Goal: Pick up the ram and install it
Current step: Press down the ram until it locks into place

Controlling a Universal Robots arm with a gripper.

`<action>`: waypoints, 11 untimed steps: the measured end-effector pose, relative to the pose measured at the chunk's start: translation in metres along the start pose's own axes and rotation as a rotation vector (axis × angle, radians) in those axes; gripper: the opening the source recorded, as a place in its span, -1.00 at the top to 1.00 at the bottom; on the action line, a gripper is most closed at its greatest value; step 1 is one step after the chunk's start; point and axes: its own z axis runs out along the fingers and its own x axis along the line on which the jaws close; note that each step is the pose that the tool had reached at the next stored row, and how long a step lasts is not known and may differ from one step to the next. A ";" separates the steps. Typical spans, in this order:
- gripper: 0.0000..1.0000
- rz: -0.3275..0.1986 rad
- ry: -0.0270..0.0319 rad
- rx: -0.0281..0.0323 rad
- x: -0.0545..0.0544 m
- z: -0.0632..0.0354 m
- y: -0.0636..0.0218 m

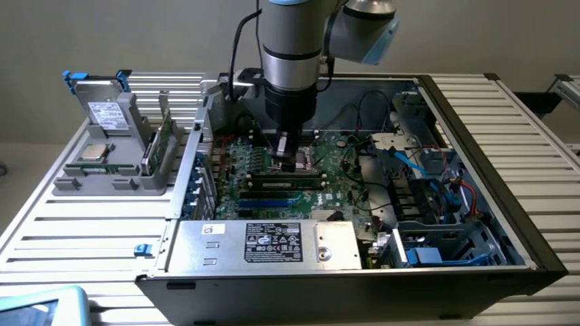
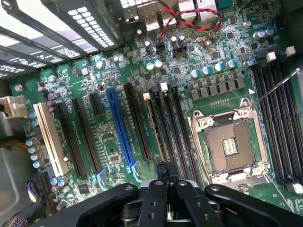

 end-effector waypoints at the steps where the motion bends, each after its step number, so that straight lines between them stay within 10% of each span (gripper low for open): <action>1: 0.78 0.015 0.0001 -0.0003 0.000 0.0000 0.0000; 11: 0.78 0.172 0.0015 -0.0037 0.000 0.0000 0.0000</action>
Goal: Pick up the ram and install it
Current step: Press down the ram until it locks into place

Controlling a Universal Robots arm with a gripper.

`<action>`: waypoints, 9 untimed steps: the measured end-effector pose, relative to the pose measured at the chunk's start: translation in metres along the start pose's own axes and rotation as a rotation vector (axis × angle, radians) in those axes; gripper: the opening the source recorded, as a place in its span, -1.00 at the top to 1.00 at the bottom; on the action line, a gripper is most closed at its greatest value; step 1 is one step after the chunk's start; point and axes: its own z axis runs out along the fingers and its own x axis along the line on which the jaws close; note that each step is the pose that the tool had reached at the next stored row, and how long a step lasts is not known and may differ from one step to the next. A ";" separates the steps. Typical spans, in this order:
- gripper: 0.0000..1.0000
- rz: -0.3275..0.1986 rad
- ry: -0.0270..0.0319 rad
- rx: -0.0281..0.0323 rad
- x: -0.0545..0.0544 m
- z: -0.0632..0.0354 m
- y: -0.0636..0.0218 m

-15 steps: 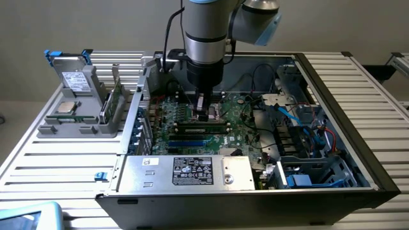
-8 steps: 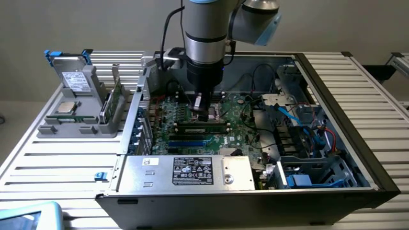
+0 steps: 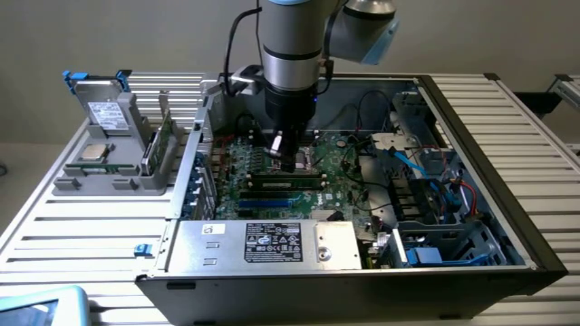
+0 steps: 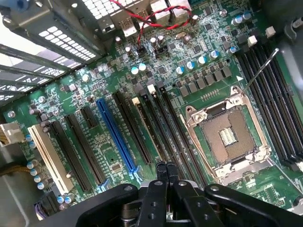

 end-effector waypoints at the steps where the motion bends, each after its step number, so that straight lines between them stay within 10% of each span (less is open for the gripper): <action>1: 0.78 0.017 0.0001 -0.0004 0.000 0.0000 0.0000; 9: 0.78 0.122 0.0012 -0.0024 0.000 0.0004 -0.0001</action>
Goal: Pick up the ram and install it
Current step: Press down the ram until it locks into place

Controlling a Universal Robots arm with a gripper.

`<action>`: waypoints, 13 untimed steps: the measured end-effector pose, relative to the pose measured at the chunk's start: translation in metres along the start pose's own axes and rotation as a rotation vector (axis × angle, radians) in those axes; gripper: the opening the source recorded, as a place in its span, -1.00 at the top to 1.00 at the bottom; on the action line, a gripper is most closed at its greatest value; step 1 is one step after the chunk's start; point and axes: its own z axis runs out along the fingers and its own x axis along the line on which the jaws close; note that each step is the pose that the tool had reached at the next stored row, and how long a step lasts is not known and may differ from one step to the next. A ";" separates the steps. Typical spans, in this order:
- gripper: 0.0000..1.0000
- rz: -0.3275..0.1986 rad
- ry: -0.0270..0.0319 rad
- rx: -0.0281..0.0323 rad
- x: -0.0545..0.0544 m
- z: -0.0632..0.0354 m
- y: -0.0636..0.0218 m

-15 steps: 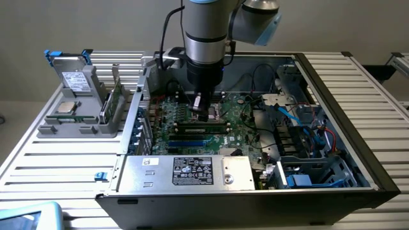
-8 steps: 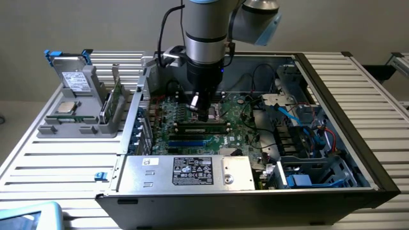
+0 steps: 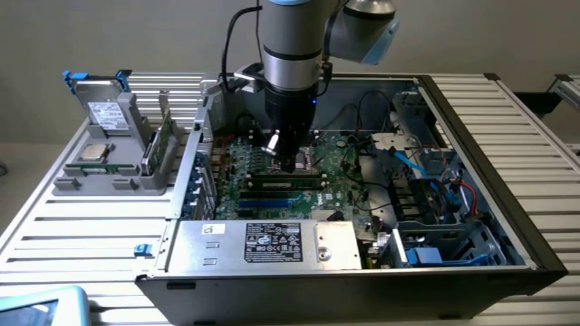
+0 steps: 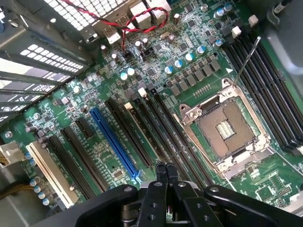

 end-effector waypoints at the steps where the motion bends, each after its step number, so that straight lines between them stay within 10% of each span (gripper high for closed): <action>1: 0.78 0.016 0.0003 -0.0003 0.000 0.0000 0.0000; 13: 0.78 0.219 0.0021 -0.0048 0.000 0.0006 0.0000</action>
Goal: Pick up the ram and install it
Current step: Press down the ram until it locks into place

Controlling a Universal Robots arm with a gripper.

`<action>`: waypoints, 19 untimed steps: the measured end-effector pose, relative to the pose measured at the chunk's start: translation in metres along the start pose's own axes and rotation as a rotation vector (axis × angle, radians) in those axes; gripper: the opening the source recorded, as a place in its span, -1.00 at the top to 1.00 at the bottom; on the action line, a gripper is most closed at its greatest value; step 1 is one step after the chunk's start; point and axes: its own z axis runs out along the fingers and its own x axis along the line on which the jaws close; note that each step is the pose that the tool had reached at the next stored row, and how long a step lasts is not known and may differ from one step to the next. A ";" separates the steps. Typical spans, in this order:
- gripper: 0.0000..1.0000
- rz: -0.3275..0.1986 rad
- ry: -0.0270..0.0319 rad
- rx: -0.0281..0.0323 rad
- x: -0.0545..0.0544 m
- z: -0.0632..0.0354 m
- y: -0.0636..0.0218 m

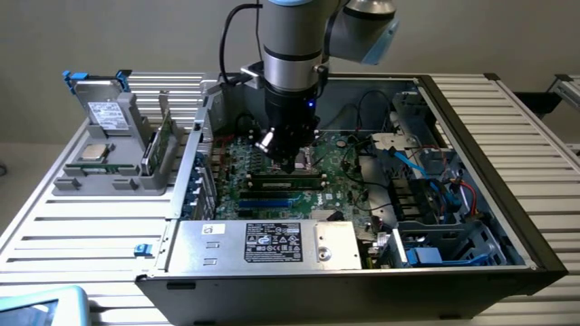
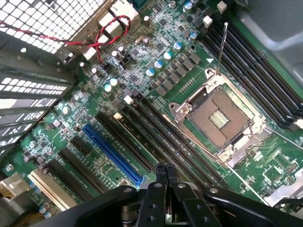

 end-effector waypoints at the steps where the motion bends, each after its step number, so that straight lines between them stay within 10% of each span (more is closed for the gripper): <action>1: 0.78 0.016 0.0002 -0.0003 0.000 0.0001 0.0000; 19: 0.78 0.305 0.0028 -0.0066 0.000 0.0010 0.0000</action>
